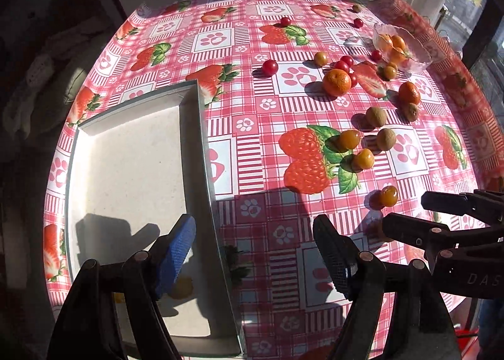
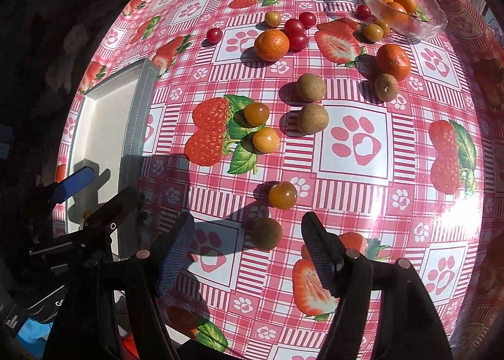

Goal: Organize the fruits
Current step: 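Grasp another kiwi with the right tool while the left tool grasps a yellow tomato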

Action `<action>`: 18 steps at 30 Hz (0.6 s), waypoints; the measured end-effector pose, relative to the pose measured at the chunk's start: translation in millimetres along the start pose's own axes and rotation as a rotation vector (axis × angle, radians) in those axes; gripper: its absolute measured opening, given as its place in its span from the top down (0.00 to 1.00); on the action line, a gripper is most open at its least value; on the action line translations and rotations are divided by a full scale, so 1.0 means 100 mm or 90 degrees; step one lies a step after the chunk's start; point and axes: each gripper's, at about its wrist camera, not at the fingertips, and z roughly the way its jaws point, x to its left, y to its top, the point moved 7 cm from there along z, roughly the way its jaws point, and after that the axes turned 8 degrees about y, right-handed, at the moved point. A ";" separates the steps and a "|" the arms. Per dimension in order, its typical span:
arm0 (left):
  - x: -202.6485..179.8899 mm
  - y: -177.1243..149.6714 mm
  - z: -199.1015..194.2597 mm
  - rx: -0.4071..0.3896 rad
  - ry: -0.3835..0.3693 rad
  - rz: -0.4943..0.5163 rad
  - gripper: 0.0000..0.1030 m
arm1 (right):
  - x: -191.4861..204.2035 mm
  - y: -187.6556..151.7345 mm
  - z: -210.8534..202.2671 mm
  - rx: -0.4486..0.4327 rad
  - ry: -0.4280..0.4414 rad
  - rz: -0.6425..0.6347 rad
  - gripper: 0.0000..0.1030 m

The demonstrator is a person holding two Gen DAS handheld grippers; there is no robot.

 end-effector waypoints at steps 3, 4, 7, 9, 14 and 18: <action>-0.16 0.14 0.08 -0.009 -0.002 0.012 0.24 | -0.27 0.03 -0.12 -0.019 -0.021 0.030 0.28; -0.21 0.19 0.12 -0.008 -0.008 0.011 0.24 | -0.34 0.05 -0.15 -0.024 -0.029 0.040 0.28; -0.36 0.37 0.20 -0.009 -0.032 -0.003 0.24 | -0.56 0.14 -0.20 -0.038 -0.039 0.069 0.28; -0.44 0.49 0.25 -0.012 -0.042 -0.006 0.24 | -0.71 0.24 -0.24 -0.053 -0.046 0.087 0.28; -0.67 0.68 0.41 -0.010 -0.044 0.003 0.24 | -0.92 0.52 -0.29 -0.085 -0.057 0.097 0.28; -0.79 0.73 0.52 0.003 -0.047 0.006 0.24 | -0.99 0.71 -0.25 -0.096 -0.053 0.093 0.28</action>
